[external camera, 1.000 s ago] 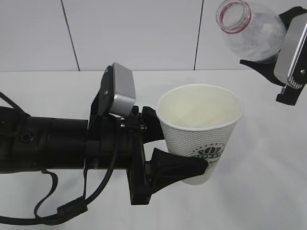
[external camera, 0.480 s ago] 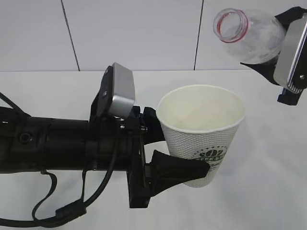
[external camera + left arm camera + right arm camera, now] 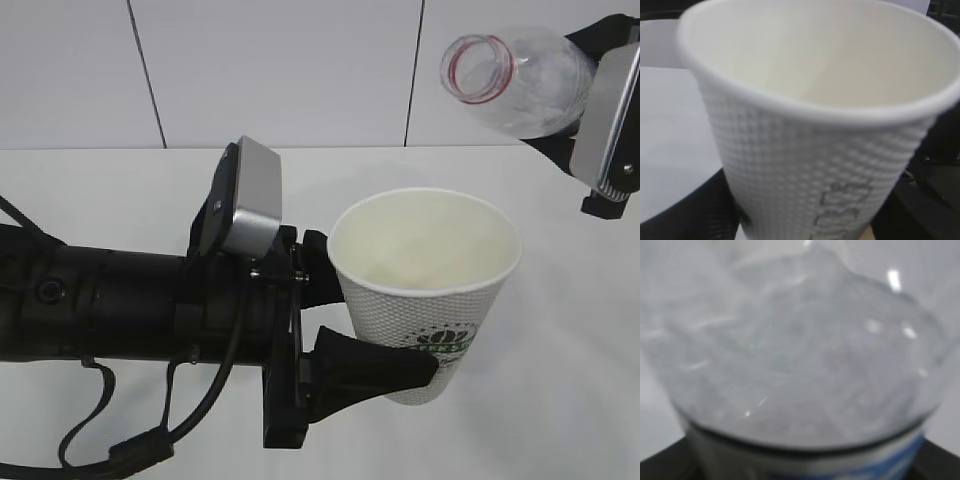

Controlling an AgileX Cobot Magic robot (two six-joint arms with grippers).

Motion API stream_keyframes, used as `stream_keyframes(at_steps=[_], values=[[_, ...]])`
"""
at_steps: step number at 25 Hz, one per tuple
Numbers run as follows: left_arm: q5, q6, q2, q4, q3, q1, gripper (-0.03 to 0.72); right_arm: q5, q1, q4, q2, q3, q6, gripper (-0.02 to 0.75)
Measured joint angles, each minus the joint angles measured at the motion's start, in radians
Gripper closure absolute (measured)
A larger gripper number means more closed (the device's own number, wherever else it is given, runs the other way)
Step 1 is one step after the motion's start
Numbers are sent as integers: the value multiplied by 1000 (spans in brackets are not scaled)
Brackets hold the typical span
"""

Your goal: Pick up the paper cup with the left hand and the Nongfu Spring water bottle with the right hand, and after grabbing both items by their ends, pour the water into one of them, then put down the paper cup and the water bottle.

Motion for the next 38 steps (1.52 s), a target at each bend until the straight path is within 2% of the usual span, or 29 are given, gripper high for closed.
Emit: stream_keyframes(at_steps=[38], values=[[-7,0,0,3,0,0,166,-15,0,62,0,0,-183,253]])
